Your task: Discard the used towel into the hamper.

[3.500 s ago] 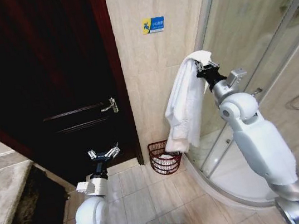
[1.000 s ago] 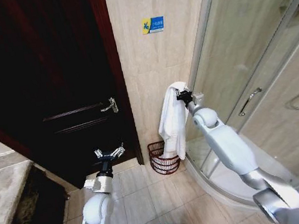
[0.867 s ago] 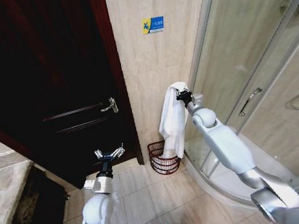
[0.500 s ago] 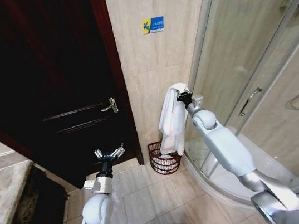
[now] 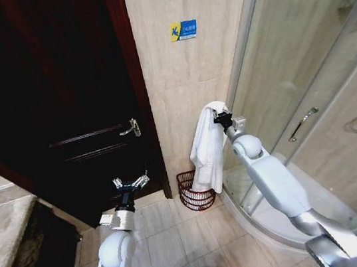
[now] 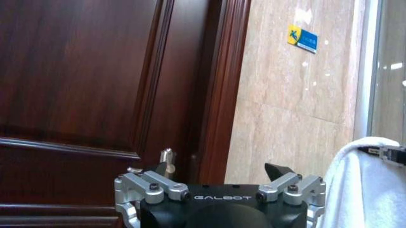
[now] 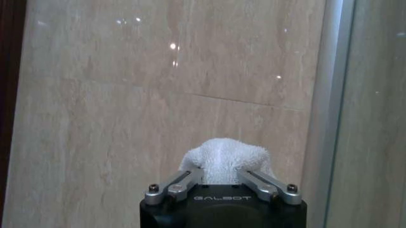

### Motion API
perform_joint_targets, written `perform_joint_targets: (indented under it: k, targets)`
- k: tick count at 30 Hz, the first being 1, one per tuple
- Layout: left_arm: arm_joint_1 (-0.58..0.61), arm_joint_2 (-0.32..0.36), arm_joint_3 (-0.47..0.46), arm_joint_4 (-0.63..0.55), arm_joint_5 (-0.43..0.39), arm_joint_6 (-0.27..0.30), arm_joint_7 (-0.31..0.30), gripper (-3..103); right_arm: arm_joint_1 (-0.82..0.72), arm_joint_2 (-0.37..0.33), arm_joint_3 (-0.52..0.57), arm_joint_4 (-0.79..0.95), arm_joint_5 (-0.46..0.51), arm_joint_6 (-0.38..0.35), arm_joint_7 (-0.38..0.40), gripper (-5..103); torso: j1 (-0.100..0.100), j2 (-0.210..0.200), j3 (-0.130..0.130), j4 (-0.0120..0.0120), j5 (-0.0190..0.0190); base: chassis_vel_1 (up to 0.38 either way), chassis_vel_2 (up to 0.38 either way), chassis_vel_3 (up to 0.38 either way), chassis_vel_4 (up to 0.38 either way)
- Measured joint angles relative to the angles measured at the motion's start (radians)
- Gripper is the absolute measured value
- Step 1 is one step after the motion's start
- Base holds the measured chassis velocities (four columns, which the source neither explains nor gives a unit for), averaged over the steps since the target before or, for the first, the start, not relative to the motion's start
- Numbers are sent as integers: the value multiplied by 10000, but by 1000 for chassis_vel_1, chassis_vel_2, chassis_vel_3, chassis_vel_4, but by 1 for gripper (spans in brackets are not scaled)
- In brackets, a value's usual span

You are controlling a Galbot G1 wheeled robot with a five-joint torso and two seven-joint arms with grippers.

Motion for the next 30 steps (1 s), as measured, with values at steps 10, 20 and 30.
perform_joint_targets:
  k: [10, 20, 30]
  targets:
    - [-17, -47, 49, -9, 122, 46, -5, 100, -1113, -365, 477, 805, 162, 6, 77, 7, -9, 2, -2, -3, -3, 0, 0, 0, 0]
    - [-55, -50, 71, 88, 64, -4, 34, 100, -1475, -355, 584, 1009, 279, 8, 47, 7, -6, 2, -2, -3, -5, 0, 0, 0, 0]
    - [-57, 17, -38, 142, -110, -75, 81, 100, -1385, -304, 447, 1047, 267, 4, 5, 7, -9, 3, -2, -2, -4, -10, 9, 12, -7]
